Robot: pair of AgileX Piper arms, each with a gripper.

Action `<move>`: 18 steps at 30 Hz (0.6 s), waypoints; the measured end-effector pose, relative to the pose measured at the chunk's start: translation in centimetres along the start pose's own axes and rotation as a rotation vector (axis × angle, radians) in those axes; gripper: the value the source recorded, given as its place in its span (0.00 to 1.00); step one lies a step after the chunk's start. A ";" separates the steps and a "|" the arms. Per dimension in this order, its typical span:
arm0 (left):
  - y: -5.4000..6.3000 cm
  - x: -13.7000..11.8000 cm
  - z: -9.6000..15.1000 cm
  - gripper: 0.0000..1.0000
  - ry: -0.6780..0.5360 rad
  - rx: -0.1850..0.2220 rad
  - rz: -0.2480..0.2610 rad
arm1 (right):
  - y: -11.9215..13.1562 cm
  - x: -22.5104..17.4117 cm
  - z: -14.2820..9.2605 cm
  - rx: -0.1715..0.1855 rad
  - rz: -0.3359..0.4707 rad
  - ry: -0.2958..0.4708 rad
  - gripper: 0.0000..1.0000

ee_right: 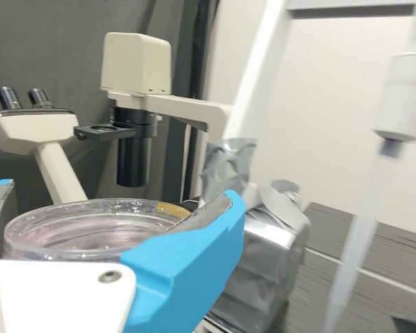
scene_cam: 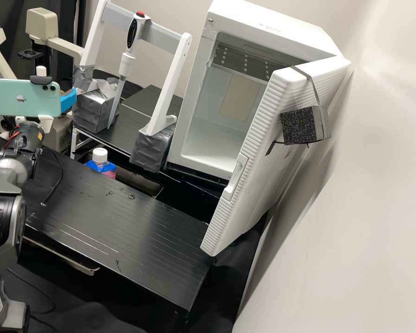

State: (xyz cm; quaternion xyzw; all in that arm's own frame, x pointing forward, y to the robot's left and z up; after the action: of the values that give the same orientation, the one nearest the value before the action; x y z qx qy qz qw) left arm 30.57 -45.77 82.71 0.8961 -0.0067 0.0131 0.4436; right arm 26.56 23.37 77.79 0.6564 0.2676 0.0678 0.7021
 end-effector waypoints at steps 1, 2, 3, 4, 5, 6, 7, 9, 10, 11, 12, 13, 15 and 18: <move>0.0 0.0 0.0 1.00 0.000 0.000 0.000 | -0.2 0.4 0.0 0.000 -0.005 -0.001 0.00; 0.0 0.0 0.0 1.00 0.000 0.000 0.000 | -0.3 0.9 0.1 0.000 -0.008 -0.001 0.00; 0.0 0.0 0.0 1.00 0.000 0.000 0.000 | -0.5 1.3 0.1 0.000 -0.010 -0.003 0.00; 0.0 0.0 0.0 1.00 0.000 0.000 0.000 | -0.5 2.0 0.1 -0.002 -0.009 -0.003 0.00; 0.0 0.0 0.0 1.00 0.000 0.000 0.000 | -0.7 2.3 0.3 -0.002 -0.014 -0.006 0.00; 0.0 0.0 0.0 1.00 0.000 0.000 0.000 | -0.9 2.9 0.4 -0.002 -0.016 -0.008 0.00; 0.0 0.0 0.0 1.00 0.000 0.000 0.000 | -1.1 3.5 0.5 -0.002 -0.018 -0.009 0.00; 0.0 0.0 0.0 1.00 0.000 0.000 0.000 | -1.4 4.4 0.7 0.002 -0.022 -0.012 0.00; 0.0 0.0 0.0 1.00 0.000 0.000 0.000 | -1.5 4.8 0.7 0.008 -0.021 -0.012 0.00; 0.0 0.0 0.0 1.00 0.000 0.000 0.000 | -1.7 5.3 0.8 0.018 -0.023 -0.013 0.00; 0.0 0.0 0.0 1.00 0.000 0.000 0.000 | -1.9 5.7 0.9 0.021 -0.027 -0.011 0.00; 0.0 0.0 0.0 1.00 0.000 0.000 0.000 | -2.1 6.0 1.0 0.028 -0.031 -0.012 0.00; 0.0 0.0 0.0 1.00 0.000 0.000 0.000 | -2.4 6.7 1.1 0.040 -0.040 -0.005 0.00; 0.0 0.0 0.0 1.00 0.000 0.000 0.000 | -2.9 7.9 1.2 0.046 -0.043 0.018 0.00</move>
State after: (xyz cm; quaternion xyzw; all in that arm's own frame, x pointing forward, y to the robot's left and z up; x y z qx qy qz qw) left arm 30.57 -45.77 82.71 0.8961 -0.0067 0.0131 0.4436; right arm 33.05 25.45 72.73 0.6658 0.2895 0.0524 0.6857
